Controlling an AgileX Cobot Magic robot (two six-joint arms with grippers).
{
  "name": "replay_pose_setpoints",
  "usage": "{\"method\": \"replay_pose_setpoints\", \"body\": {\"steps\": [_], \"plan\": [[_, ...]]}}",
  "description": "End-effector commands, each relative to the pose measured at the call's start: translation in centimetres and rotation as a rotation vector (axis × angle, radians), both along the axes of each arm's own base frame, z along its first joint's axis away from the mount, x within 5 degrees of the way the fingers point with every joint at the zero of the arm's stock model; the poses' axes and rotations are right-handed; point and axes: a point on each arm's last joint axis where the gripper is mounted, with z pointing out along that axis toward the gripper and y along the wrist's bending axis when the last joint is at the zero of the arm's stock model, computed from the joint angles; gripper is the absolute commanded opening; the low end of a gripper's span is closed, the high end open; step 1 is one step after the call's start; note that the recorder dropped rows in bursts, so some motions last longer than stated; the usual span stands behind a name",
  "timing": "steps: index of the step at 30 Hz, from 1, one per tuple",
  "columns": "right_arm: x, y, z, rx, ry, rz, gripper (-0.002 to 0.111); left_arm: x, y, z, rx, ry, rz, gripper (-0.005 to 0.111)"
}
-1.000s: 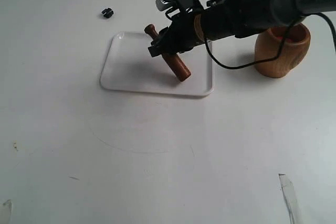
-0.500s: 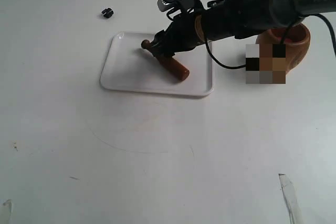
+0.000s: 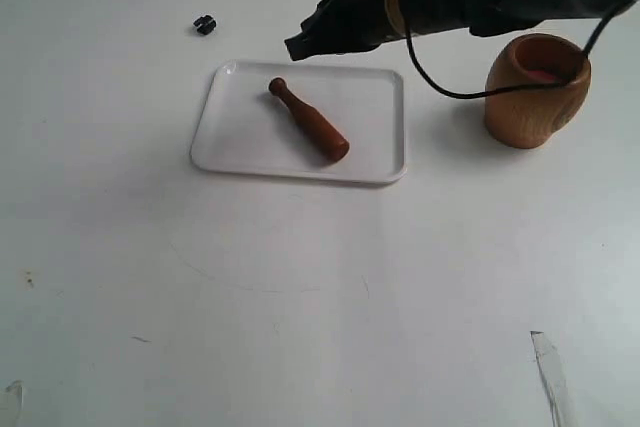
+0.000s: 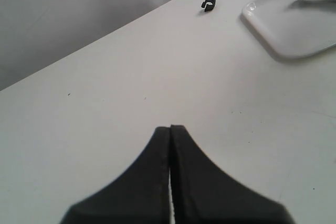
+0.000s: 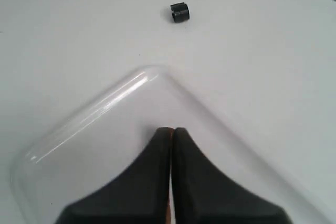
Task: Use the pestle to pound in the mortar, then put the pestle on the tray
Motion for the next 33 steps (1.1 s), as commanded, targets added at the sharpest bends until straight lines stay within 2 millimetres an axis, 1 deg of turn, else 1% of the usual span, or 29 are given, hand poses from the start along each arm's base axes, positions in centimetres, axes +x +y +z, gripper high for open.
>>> {"method": "replay_pose_setpoints", "body": {"steps": [1, 3, 7, 8, 9, 12, 13, 15, 17, 19, 21, 23, 25, 27, 29, 31, 33], "plan": [[-1.6, -2.0, 2.5, -0.051, -0.115, -0.028, 0.0, 0.0, -0.1, 0.0, -0.015, -0.004, -0.006, 0.0], [-3.1, -4.1, 4.2, -0.107, -0.204, -0.085, 0.0, 0.0, -0.1, 0.0, -0.015, -0.004, -0.006, 0.0], [-5.3, -7.1, 6.3, -0.147, -0.292, -0.201, 0.0, 0.0, -0.1, 0.0, -0.015, -0.004, -0.006, 0.0], [-6.6, -8.8, 7.4, -0.155, -0.334, -0.27, 0.0, 0.0, -0.1, 0.0, -0.015, -0.004, -0.006, 0.0], [-7.2, -9.6, 7.7, -0.161, -0.347, -0.298, 0.0, 0.0, -0.1, 0.0, -0.015, -0.004, -0.006, 0.0], [-9.4, -12.1, 9.3, -0.14, -0.402, -0.395, 0.0, 0.0, -0.1, 0.0, -0.015, -0.004, -0.006, 0.0], [-11.2, -13.8, 9.9, -0.122, -0.43, -0.45, 0.0, 0.0, -0.1, 0.0, -0.015, -0.004, -0.006, 0.0], [-13.0, -15.3, 10.1, -0.084, -0.436, -0.494, 0.0, 0.0, -0.1, 0.0, -0.015, -0.004, -0.006, 0.0], [-15.0, -16.7, 10.0, -0.033, -0.433, -0.517, 0.0, 0.0, -0.1, 0.0, -0.015, -0.004, -0.006, 0.0], [-18.1, -18.8, 9.3, 0.032, -0.441, -0.533, 0.0, 0.0, -0.1, 0.0, -0.015, -0.004, -0.006, 0.0], [-20.4, -20.0, 8.2, 0.09, -0.432, -0.52, 0.0, 0.0, -0.1, 0.0, -0.015, -0.004, -0.006, 0.0], [-22.8, -20.9, 6.9, 0.142, -0.436, -0.463, 0.0, 0.0, -0.1, 0.0, -0.015, -0.004, -0.006, 0.0], [-24.2, -21.9, 5.9, 0.164, -0.465, -0.463, 0.0, 0.0, -0.1, 0.0, -0.015, -0.004, -0.006, 0.0], [-25.1, -22.8, 5.4, 0.19, -0.503, -0.491, 0.0, 0.0, -0.1, 0.0, -0.015, -0.004, -0.006, 0.0], [-26.3, -24.1, 5.1, 0.248, -0.572, -0.535, 0.0, 0.0, -0.1, 0.0, -0.015, -0.004, -0.006, 0.0], [-26.9, -24.8, 4.9, 0.277, -0.614, -0.572, 0.0, 0.0, -0.1, 0.0, -0.015, -0.004, -0.006, 0.0], [-27.7, -26.0, 5.0, 0.31, -0.696, -0.627, 0.0, 0.0, -0.1, 0.0, -0.015, -0.004, -0.006, 0.0]]}}
